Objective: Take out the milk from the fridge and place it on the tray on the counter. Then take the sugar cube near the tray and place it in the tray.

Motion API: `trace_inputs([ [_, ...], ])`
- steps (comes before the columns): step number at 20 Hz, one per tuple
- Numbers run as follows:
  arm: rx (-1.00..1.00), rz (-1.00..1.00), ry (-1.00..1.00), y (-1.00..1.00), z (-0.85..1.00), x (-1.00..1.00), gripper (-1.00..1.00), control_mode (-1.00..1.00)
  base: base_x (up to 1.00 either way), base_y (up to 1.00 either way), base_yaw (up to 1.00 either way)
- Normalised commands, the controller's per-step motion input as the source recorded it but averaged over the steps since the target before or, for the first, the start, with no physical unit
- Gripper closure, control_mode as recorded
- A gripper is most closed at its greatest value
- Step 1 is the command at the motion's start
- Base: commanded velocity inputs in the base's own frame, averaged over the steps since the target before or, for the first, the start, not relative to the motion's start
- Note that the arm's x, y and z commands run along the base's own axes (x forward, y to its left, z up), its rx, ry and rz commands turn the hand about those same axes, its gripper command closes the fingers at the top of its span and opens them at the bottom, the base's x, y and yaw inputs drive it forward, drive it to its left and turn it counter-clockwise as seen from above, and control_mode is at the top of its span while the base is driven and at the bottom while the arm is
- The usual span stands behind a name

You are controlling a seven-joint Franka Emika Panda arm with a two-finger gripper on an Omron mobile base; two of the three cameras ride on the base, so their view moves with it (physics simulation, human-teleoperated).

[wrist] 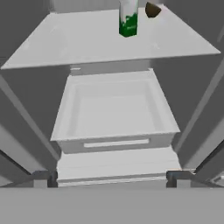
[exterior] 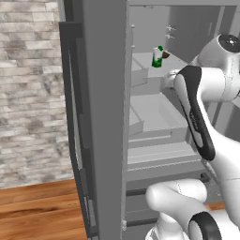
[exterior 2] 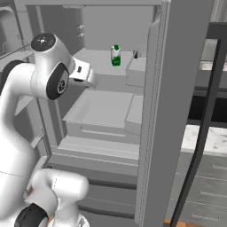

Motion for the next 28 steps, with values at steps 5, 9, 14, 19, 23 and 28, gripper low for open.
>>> trace_inputs([
  [5, -0.04, 0.00, -0.54, -0.15, 0.23, 0.01, -1.00, -1.00, 0.00, 0.00, 0.00],
  [9, -0.01, -0.02, -0.22, 0.00, 0.25, 0.17, -1.00, -1.00, 0.00, 0.00, 0.00],
  [14, 0.00, -0.02, 0.00, -0.02, 0.29, 0.21, -1.00, -1.00, 0.00, 0.00, 0.00],
  [19, 0.00, 0.01, 0.01, -0.13, 0.37, 0.27, -1.00, -1.00, 0.00, 0.00, 0.00],
  [23, 0.00, 0.09, -0.01, -0.19, 0.19, 0.38, -1.00, -1.00, 0.00, 0.00, 0.00],
  [28, 0.00, 0.12, 0.00, -0.09, 0.07, 0.46, -1.00, -1.00, 0.00, 0.00, 0.00],
])
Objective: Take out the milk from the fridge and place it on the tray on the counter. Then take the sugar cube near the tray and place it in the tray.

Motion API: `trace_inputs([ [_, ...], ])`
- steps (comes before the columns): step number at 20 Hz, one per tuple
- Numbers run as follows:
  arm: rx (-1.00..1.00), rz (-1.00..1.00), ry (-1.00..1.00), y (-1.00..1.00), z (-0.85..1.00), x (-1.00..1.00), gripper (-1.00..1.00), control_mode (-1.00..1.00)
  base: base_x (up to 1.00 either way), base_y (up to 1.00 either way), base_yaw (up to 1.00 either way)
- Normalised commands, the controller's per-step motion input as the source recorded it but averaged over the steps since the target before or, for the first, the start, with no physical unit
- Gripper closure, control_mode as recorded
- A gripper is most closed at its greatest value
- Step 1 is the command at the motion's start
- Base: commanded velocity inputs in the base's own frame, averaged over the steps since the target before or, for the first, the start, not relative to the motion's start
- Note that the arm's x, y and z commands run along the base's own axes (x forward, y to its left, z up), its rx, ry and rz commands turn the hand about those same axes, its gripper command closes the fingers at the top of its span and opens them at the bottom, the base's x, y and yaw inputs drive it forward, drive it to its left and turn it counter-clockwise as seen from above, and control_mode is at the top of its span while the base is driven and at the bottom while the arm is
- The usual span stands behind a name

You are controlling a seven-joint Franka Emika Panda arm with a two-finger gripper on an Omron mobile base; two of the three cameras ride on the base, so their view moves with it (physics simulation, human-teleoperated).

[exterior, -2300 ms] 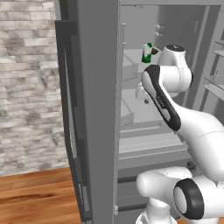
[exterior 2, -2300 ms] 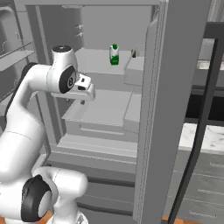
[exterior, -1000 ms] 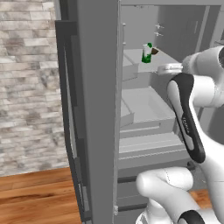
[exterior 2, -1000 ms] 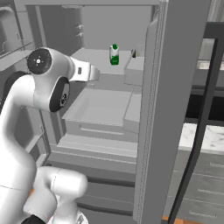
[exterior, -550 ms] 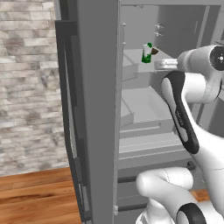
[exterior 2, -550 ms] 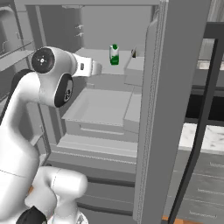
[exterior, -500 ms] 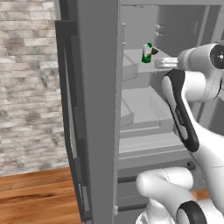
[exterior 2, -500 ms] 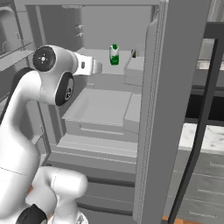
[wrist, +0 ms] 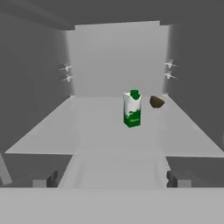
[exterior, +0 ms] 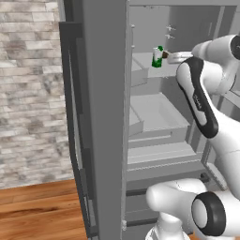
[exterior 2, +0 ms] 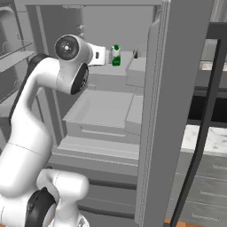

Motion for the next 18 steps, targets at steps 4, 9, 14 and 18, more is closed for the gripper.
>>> trace_inputs([
  [4, 0.00, 0.02, 0.02, -0.03, 0.02, 0.35, -1.00, -1.00, 0.00, 0.00, 0.00],
  [9, -0.01, -0.01, 0.03, 0.00, 0.00, 0.24, -1.00, -1.00, 0.00, 0.00, 0.00],
  [14, -0.02, -0.05, 0.04, 0.04, 0.00, 0.19, -1.00, -1.00, 0.00, 0.00, 0.00],
  [18, -0.04, -0.09, -0.04, 0.15, 0.00, 0.08, -1.00, -1.00, 0.00, 0.00, 0.00],
])
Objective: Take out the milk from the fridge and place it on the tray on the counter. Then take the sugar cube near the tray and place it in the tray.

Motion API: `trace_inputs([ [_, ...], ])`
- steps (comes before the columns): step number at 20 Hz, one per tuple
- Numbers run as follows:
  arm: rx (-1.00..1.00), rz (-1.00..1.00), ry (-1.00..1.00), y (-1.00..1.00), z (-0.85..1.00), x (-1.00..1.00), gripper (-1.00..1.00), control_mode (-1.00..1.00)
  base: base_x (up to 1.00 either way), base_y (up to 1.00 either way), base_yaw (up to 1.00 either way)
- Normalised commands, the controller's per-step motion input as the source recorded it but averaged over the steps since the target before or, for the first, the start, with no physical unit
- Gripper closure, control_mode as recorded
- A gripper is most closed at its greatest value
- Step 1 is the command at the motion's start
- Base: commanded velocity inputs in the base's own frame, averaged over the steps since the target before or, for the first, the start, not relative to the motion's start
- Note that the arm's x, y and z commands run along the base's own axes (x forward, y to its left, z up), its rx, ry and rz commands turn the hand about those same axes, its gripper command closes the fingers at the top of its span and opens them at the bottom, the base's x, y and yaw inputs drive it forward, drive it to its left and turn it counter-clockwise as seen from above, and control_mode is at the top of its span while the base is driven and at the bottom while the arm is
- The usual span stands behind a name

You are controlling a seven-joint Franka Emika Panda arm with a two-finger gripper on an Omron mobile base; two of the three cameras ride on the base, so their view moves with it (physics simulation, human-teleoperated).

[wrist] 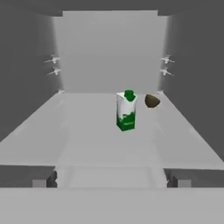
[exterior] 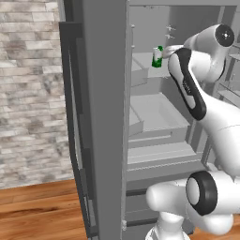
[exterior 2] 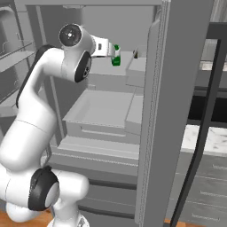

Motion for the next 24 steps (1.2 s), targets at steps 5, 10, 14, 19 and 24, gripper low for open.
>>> trace_inputs([
  [5, -0.02, -0.12, -0.09, 0.05, 0.00, 0.00, -1.00, -1.00, 0.00, 0.00, 0.00],
  [10, 0.00, -0.12, -0.02, 0.00, -0.06, 0.06, -1.00, -1.00, 0.00, 0.00, 0.00],
  [14, 0.00, -0.13, 0.00, 0.00, -0.14, 0.21, -1.00, -1.00, 0.00, 0.00, 0.00],
  [19, 0.00, -0.05, 0.01, 0.00, -0.12, 0.26, -1.00, -1.00, 0.00, 0.00, 0.00],
  [24, 0.02, 0.00, 0.04, 0.00, 0.00, 0.22, -1.00, -1.00, 0.00, 0.00, 0.00],
])
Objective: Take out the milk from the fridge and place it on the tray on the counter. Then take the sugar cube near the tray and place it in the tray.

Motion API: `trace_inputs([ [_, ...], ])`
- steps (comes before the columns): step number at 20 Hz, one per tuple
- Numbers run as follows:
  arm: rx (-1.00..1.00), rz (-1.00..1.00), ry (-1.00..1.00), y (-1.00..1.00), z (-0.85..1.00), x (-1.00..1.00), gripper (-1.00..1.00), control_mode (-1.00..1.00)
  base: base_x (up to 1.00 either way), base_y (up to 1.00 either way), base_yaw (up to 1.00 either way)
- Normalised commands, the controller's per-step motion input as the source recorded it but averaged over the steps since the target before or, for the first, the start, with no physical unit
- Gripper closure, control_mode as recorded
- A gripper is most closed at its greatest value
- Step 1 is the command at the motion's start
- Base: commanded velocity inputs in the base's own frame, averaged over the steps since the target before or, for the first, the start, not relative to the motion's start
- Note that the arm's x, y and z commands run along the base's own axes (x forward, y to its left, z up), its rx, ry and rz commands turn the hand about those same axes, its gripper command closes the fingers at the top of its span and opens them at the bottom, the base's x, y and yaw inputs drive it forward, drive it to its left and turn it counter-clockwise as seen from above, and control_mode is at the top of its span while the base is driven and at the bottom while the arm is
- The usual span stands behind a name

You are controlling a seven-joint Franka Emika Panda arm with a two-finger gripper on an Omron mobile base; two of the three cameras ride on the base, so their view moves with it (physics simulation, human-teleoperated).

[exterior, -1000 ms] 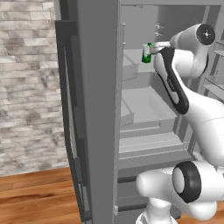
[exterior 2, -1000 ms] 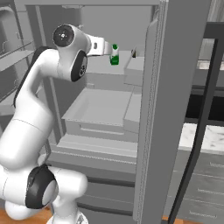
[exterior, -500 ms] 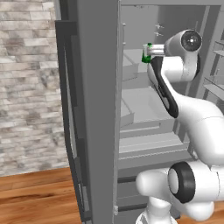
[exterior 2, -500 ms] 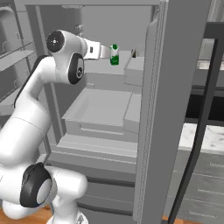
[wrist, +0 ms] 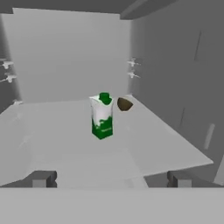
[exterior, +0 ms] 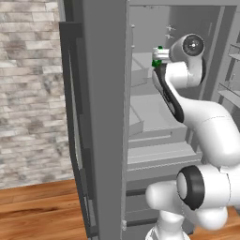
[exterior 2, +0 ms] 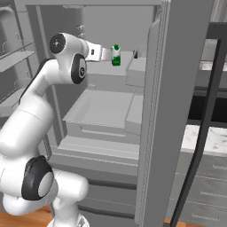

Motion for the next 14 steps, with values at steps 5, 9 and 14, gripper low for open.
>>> trace_inputs([
  [5, 0.00, 0.00, 0.07, 0.00, 0.00, 0.31, -1.00, -1.00, 0.00, 0.00, 0.00],
  [9, 0.00, 0.00, 0.02, 0.00, 0.00, 0.33, -1.00, -1.00, 0.00, 0.00, 0.00],
  [14, 0.00, 0.00, 0.03, 0.00, -0.02, 0.32, -1.00, -1.00, 0.00, 0.00, 0.00],
])
